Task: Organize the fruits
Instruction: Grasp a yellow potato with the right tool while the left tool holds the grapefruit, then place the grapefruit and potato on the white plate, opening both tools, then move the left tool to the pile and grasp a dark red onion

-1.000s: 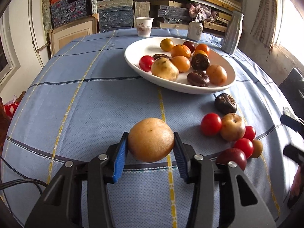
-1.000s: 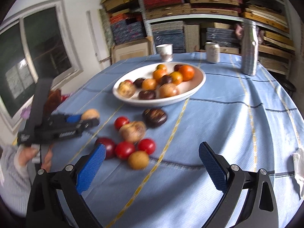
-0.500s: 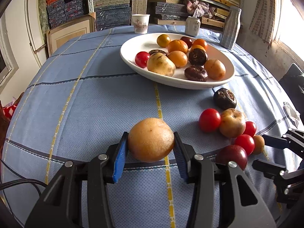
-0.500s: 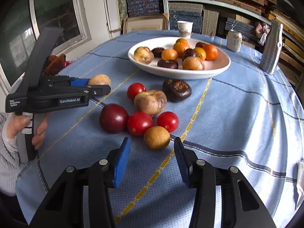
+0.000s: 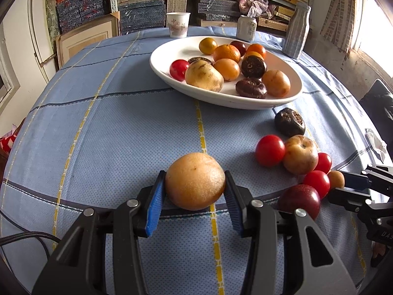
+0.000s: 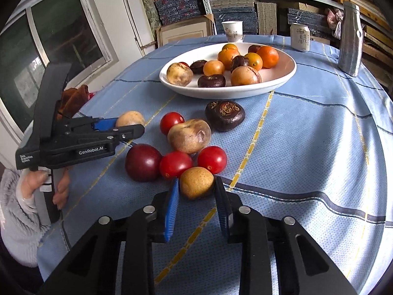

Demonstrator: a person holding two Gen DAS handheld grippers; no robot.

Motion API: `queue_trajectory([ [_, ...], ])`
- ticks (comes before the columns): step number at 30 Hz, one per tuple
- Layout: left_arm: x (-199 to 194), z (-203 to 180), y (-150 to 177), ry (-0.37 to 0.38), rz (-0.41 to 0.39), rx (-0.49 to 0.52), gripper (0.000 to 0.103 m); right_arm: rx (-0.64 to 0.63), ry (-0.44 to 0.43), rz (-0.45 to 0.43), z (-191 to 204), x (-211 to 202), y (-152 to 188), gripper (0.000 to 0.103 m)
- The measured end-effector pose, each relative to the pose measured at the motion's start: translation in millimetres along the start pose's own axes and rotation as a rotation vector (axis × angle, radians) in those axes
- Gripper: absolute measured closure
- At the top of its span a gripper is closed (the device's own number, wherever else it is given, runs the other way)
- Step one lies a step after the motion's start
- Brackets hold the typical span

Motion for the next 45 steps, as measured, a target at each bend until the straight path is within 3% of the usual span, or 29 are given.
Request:
queue_trajectory([
  [6,-28,6,-23,0.022,-0.081,-0.026,0.058,0.003,-0.003,-0.152,-4,-48,-24,0.074],
  [10,-46,9,-71,-0.008,-0.143,-0.025,0.058,-0.035,0.071,-0.261,-11,-91,-82,0.074],
  [14,-44,6,-111,-0.029,-0.175,-0.042,0.058,-0.023,0.083,-0.351,-21,-103,-131,0.074],
  [19,-8,2,-144,-0.023,-0.156,-0.077,0.058,0.021,0.126,-0.342,-47,-58,-161,0.074],
  [25,47,9,-160,-0.006,-0.084,-0.122,0.058,0.093,0.144,-0.236,-87,16,-154,0.074],
  [29,70,13,-162,-0.009,-0.060,-0.116,0.058,0.094,0.165,-0.200,-96,36,-147,0.074],
  [31,77,13,-162,-0.013,-0.050,-0.114,0.058,0.081,0.166,-0.209,-94,39,-146,0.056],
  [32,79,13,-161,-0.017,-0.048,-0.115,0.057,0.074,0.172,-0.215,-93,39,-145,0.034],
  [36,75,14,-164,-0.039,-0.067,-0.112,0.036,0.041,0.218,-0.262,-86,27,-146,0.031],
  [40,48,16,-168,-0.045,-0.127,-0.123,0.022,0.055,0.185,-0.347,-77,-5,-146,0.030],
  [42,31,18,-167,-0.061,-0.162,-0.131,0.010,0.056,0.180,-0.403,-71,-25,-146,0.018],
  [45,5,22,-155,-0.084,-0.197,-0.122,0.007,0.048,0.192,-0.478,-61,-50,-141,0.009],
])
Point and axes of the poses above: each gripper's, at about its wrist camera, not at the fingertips, and x roughly the way its jaws point, z to its left, y to its underside, the point moved 4 cm from there along x, roughly the way its jaws point, and after that the axes turned 6 degrees about -y, right-handed, at the moved point
